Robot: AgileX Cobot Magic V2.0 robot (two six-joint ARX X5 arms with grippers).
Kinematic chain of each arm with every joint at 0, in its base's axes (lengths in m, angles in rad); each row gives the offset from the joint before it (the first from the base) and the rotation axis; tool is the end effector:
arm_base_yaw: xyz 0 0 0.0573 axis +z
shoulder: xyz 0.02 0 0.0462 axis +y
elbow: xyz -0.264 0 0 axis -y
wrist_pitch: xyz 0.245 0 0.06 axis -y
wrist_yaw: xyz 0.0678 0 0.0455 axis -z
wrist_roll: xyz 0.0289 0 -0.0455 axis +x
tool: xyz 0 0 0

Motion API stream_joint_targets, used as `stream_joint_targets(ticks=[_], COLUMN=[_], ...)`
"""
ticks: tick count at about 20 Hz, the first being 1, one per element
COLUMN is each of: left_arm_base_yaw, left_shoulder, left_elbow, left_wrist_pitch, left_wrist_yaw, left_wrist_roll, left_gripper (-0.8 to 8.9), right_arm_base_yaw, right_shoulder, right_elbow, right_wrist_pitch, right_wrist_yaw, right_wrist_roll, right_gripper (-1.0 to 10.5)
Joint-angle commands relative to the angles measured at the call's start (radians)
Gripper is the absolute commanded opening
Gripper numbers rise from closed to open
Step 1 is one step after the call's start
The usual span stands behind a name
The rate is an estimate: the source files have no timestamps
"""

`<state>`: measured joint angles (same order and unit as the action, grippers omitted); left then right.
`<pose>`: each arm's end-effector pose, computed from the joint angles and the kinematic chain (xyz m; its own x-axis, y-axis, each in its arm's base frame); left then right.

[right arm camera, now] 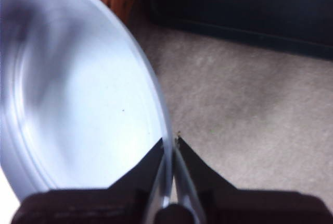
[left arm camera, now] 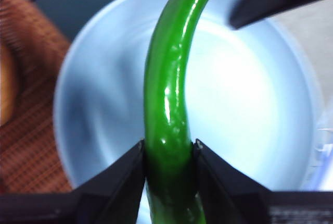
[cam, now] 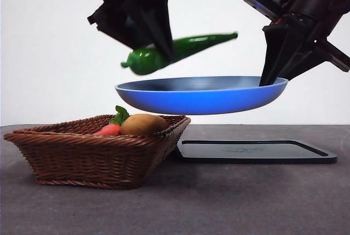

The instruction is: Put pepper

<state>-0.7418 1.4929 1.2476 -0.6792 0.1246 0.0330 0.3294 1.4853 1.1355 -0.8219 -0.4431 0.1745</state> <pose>0.2260 -0.2119 0.2884 0.3566 -0.4953 -0.7921 0.7446 0.6628 -0.0793 0.2654 0.1038 0.2524 0.1935 0.5193 -0.8324 -0.2917 0.8405 0.4565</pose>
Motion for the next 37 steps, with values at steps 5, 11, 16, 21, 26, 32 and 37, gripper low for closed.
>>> stream_joint_targets(ticks=[5,11,16,21,26,32,37], left_arm_base_yaw=[-0.012,-0.011,-0.012,-0.011,-0.011,-0.010,-0.002], left_shoulder=[0.095,0.102,0.102,0.097,0.069,0.061,0.027], left_elbow=[0.016,0.016,0.016,0.021,0.082,0.274,0.385], left_wrist_pitch=[-0.024,-0.001,-0.011,-0.001,-0.040,-0.199,-0.244], left_wrist_yaw=[-0.019,-0.018,-0.018,-0.018,-0.018,-0.019,-0.019], left_wrist_roll=[0.023,0.020,0.019,0.016,0.015,0.020,0.020], left_gripper=[1.25,1.28,1.97,2.59,2.87,2.86,2.85], right_arm_base_yaw=[0.015,0.019,0.019,0.019,0.018,-0.038,-0.206], right_shoulder=[0.016,0.016,0.016,0.016,0.016,0.016,0.019], right_elbow=[0.019,0.019,0.019,0.019,0.019,0.019,0.022], right_wrist_pitch=[0.006,0.006,0.006,0.005,0.002,0.011,0.063], right_wrist_yaw=[-0.006,-0.056,-0.055,-0.055,-0.053,-0.053,-0.053], right_wrist_roll=[0.020,0.020,0.019,0.019,0.020,0.020,0.020], right_gripper=[0.1,0.1,0.1,0.1,0.1,0.1,0.1])
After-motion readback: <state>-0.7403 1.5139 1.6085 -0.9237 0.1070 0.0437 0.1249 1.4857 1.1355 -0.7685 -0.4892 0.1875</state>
